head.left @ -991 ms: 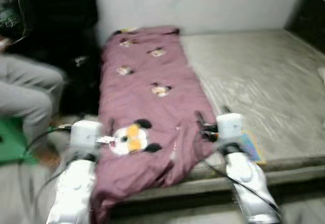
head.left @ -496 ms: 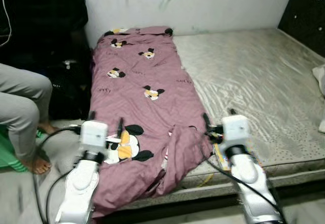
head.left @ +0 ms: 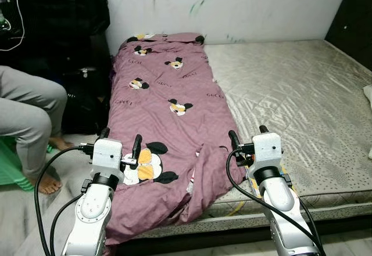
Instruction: Clean up the room
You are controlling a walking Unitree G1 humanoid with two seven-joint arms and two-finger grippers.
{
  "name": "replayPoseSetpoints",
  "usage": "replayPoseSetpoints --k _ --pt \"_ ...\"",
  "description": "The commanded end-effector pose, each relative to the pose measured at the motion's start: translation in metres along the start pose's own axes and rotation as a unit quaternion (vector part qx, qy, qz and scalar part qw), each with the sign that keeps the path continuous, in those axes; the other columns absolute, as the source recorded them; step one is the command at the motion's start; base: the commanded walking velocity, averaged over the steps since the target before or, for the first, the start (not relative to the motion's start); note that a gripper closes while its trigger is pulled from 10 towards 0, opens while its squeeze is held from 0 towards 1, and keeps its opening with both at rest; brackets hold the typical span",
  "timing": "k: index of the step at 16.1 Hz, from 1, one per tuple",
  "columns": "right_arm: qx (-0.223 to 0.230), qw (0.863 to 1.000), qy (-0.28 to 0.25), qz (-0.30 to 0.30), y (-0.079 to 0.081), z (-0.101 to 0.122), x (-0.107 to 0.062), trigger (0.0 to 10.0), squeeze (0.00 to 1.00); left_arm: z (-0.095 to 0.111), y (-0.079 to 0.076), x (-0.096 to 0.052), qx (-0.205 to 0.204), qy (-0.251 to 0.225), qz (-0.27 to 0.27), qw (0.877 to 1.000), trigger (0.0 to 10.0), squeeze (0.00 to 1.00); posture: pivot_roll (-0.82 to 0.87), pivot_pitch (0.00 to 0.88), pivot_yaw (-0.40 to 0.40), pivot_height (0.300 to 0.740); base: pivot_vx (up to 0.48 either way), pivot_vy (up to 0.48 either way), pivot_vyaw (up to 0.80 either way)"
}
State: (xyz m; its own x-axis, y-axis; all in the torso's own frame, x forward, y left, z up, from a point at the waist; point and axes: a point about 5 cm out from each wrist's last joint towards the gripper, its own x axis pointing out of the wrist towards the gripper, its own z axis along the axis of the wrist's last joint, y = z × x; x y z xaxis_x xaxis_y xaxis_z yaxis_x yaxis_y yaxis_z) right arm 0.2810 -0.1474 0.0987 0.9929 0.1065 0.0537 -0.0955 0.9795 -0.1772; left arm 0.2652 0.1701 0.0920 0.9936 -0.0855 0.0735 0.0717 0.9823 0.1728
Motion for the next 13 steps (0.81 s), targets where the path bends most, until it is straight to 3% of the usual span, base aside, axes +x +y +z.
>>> replayPoseSetpoints --k 1,4,13 --pt "-0.004 1.000 -0.005 0.004 0.0006 0.0032 0.0009 10.0 0.00 0.0007 0.0020 -0.0006 0.005 0.000 0.001 1.000 10.0 0.00 -0.06 0.000 -0.003 0.740 0.000 0.000 0.00" --pt "-0.001 1.000 -0.004 0.006 0.0009 0.0029 0.0010 10.0 0.00 0.0006 0.0012 -0.0002 0.006 0.002 -0.002 1.000 10.0 0.00 -0.06 0.000 -0.005 0.740 0.000 0.000 0.41" --pt "0.005 1.000 0.003 0.018 0.0039 0.0003 0.0043 10.0 0.00 0.0008 0.0007 0.0020 0.008 0.001 -0.004 1.000 10.0 0.00 -0.06 0.000 -0.003 0.740 0.000 0.000 0.00"
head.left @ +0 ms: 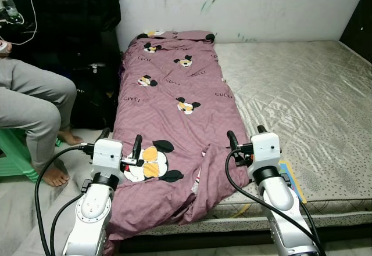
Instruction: Clean up the room
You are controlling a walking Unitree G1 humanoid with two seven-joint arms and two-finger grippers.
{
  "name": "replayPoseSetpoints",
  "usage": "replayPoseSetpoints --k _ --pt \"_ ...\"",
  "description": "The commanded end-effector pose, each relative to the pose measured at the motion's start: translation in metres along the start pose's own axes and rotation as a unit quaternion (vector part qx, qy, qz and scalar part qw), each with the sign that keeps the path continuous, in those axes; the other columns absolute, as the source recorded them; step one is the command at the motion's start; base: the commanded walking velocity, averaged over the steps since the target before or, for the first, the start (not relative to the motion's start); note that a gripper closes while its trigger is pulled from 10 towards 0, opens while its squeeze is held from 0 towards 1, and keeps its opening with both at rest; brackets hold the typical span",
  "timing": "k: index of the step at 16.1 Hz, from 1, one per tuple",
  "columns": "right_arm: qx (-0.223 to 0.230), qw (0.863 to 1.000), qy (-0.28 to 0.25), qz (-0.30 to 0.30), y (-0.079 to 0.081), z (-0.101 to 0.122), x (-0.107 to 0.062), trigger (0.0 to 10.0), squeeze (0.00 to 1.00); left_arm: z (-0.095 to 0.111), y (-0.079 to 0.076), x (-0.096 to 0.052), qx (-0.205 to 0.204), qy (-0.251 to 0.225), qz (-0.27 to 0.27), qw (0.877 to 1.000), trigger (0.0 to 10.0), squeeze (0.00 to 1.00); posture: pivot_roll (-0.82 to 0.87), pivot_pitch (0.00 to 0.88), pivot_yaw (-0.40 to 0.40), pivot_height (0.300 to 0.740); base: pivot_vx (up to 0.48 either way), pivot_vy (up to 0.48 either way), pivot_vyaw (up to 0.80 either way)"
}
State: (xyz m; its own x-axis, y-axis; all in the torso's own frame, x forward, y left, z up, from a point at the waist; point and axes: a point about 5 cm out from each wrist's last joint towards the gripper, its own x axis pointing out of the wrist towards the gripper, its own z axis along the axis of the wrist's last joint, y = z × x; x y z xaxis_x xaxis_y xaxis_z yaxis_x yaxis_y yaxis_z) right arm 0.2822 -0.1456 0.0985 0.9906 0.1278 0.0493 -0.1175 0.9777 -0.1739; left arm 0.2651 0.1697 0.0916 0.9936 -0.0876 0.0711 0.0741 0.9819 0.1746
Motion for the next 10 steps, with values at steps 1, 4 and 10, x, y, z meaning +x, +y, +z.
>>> replayPoseSetpoints --k 1,4,10 --pt "0.002 1.000 0.003 0.009 0.0025 0.0000 0.0032 10.0 0.00 0.0010 0.0010 0.0023 0.007 0.000 -0.003 1.000 10.0 0.00 -0.06 0.000 -0.004 0.740 0.000 0.000 0.00" --pt "0.006 1.000 -0.002 0.008 0.0010 0.0015 0.0036 10.0 0.00 0.0024 0.0021 0.0028 0.007 -0.004 0.004 1.000 10.0 0.00 -0.06 0.000 -0.003 0.740 0.000 0.000 0.00" --pt "0.002 1.000 -0.002 0.013 0.0026 0.0008 0.0067 10.0 0.00 0.0019 0.0019 0.0058 0.009 -0.004 0.004 1.000 10.0 0.00 -0.06 0.000 -0.001 0.740 0.000 -0.177 0.00"
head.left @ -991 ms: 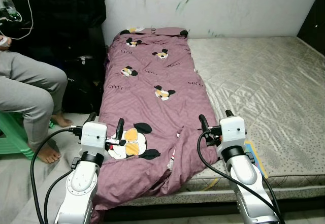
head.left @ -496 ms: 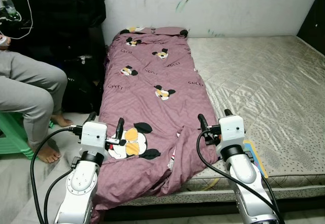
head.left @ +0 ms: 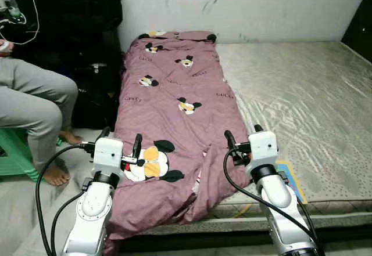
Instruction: Clean up the room
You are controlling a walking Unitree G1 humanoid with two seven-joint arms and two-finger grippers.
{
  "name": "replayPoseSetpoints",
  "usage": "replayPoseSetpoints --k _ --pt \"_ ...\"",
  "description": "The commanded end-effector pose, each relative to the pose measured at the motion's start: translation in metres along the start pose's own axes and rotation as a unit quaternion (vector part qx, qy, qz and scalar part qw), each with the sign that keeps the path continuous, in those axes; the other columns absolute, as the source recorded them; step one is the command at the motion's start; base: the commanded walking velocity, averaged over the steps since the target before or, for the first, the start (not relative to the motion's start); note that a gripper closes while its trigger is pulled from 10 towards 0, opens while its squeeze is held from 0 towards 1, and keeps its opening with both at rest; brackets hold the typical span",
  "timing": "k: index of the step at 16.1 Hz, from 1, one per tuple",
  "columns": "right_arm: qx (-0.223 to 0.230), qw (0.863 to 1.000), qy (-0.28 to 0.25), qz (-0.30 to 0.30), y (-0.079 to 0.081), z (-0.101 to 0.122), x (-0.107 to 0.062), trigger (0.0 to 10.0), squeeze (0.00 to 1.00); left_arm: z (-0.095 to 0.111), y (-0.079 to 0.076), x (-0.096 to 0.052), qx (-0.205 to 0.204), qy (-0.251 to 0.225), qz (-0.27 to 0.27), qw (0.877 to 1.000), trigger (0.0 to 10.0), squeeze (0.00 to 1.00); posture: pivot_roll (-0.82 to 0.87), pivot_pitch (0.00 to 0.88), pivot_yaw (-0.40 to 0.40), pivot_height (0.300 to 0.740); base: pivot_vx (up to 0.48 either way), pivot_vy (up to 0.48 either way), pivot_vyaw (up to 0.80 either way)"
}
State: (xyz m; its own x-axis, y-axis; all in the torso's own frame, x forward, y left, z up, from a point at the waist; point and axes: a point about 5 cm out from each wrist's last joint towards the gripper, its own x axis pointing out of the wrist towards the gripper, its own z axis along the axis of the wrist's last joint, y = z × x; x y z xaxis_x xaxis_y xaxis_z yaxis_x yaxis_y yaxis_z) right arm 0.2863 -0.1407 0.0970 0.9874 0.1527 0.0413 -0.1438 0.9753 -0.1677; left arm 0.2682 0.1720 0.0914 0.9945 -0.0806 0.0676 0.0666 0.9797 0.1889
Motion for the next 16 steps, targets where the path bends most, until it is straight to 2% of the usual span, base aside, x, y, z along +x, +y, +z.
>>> replayPoseSetpoints --k 1,7,12,16 --pt "-0.003 1.000 -0.004 0.000 -0.0020 0.0018 0.0020 10.0 0.00 0.0028 -0.0007 0.0029 0.002 -0.007 0.001 1.000 10.0 0.00 -0.06 0.000 -0.001 0.740 0.000 -0.398 0.00" --pt "-0.005 1.000 -0.002 0.002 -0.0020 0.0007 0.0027 10.0 0.00 0.0037 -0.0017 0.0031 0.000 -0.012 0.001 1.000 10.0 0.00 -0.06 0.000 -0.003 0.740 0.000 -0.390 0.00" --pt "-0.006 1.000 0.000 0.003 -0.0025 0.0002 0.0025 10.0 0.00 0.0069 -0.0051 0.0020 -0.012 -0.026 -0.015 0.999 10.0 0.00 -0.06 0.000 -0.004 0.740 0.000 0.000 0.00" --pt "-0.006 1.000 0.000 0.002 -0.0028 -0.0001 0.0018 10.0 0.00 0.0074 -0.0064 0.0015 -0.018 -0.029 -0.022 0.999 10.0 0.00 -0.06 0.000 -0.004 0.740 0.216 0.000 0.00"
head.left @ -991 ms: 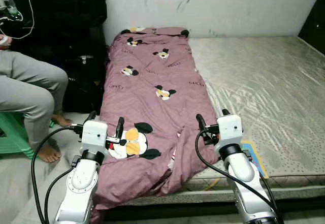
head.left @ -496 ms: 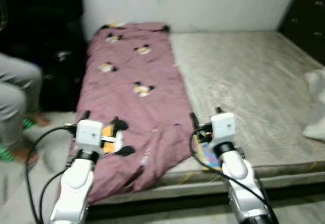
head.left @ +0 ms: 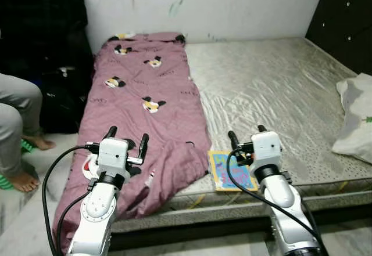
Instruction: Clean up the room
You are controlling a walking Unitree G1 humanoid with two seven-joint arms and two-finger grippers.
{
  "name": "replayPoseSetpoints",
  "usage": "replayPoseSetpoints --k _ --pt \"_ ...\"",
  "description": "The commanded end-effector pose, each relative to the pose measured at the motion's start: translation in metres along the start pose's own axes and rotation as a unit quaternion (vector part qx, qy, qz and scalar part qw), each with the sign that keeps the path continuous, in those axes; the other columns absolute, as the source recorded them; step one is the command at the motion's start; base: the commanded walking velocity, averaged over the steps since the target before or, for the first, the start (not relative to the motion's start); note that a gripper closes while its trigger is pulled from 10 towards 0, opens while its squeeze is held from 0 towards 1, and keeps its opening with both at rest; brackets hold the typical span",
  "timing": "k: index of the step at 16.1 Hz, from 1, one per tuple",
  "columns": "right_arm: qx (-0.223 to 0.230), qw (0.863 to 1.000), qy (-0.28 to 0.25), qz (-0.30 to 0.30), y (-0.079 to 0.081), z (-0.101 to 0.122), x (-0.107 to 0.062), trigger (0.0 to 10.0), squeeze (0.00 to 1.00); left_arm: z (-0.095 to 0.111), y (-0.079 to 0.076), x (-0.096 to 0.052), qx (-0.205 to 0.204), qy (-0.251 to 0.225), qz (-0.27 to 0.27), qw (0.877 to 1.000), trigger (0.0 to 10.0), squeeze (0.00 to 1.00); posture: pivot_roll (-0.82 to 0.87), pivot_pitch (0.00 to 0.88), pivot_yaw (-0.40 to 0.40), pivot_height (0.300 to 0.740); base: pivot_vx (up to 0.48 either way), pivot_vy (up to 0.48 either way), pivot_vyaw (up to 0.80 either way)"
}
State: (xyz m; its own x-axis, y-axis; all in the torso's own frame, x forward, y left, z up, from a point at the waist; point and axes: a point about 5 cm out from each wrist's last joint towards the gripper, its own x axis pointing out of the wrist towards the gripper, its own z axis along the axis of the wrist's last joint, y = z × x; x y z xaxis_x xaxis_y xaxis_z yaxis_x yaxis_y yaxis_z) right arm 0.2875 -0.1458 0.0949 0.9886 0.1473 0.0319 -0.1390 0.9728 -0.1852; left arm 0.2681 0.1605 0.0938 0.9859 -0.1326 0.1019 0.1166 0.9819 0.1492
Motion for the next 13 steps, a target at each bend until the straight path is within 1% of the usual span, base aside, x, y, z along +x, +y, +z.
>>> replayPoseSetpoints --k 1,9,13 --pt "0.003 1.000 -0.005 0.004 0.0019 0.0029 0.0012 10.0 0.00 0.0032 0.0041 0.0001 0.004 -0.008 0.000 1.000 10.0 0.00 -0.06 0.000 -0.004 0.740 0.334 0.000 0.00" --pt "0.004 1.000 -0.006 0.004 0.0032 0.0031 0.0005 10.0 0.00 0.0034 0.0047 -0.0007 0.008 -0.008 -0.002 1.000 10.0 0.00 -0.06 0.000 -0.004 0.740 0.341 0.000 0.00" --pt "0.005 1.000 -0.005 0.000 0.0025 0.0027 0.0007 10.0 0.00 0.0033 0.0052 -0.0002 0.011 -0.007 -0.001 1.000 10.0 0.00 -0.06 0.000 -0.003 0.740 0.000 0.000 0.00"
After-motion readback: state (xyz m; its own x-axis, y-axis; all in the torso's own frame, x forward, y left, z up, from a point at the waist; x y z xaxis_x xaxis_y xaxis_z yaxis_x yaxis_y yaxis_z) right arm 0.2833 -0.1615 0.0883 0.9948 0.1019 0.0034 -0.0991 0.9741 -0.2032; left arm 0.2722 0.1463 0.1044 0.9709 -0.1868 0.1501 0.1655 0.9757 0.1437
